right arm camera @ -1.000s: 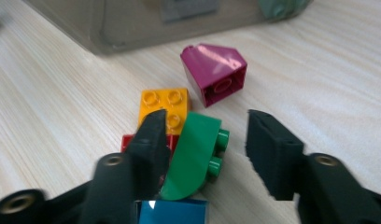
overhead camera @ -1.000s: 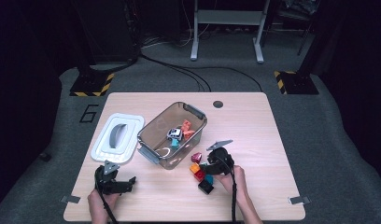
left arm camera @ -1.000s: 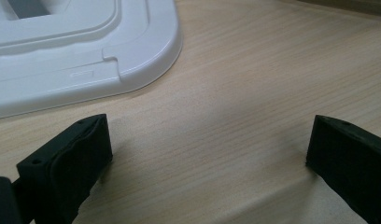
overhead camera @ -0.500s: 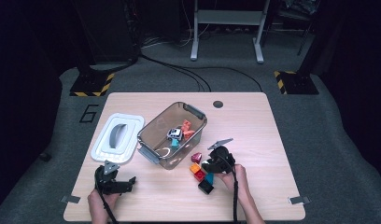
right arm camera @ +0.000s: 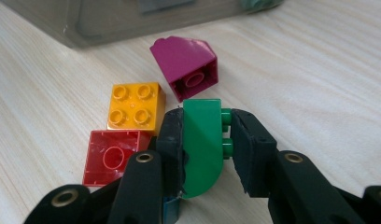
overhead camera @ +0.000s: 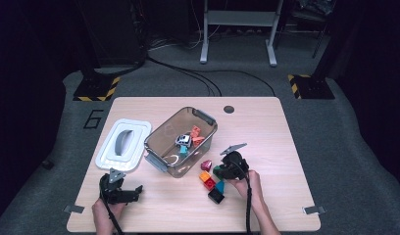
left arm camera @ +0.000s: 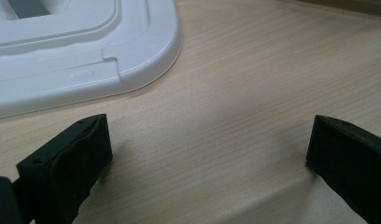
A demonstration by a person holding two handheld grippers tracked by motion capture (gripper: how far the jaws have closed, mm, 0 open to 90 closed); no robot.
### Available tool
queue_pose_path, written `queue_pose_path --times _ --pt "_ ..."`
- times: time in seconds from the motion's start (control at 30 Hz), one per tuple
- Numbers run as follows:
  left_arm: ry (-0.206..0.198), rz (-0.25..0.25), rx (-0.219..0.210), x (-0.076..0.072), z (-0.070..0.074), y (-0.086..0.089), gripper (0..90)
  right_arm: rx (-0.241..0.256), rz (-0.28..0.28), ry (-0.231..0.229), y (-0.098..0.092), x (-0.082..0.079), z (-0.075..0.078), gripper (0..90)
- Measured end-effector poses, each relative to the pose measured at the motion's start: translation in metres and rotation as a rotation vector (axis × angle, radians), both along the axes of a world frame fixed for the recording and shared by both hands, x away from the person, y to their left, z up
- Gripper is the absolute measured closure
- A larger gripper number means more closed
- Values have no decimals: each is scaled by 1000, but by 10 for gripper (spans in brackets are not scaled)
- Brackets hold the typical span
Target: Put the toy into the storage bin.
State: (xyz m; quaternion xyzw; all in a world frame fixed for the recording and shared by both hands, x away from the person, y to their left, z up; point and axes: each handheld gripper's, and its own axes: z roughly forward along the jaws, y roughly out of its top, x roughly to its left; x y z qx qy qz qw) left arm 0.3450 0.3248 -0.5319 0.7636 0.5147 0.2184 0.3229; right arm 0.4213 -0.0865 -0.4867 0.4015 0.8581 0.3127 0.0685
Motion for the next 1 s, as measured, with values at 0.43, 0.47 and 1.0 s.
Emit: queue_pose_path --times 0.43,0.47,1.0 --pt "0 0 -1 0 0 0 0 46 -29 -61 -11 6 17 661" --pt "-1 1 -1 0 0 0 0 50 -29 -64 -11 7 18 661" --pt "-1 1 -1 0 0 0 0 72 -57 -91 -17 18 33 662"
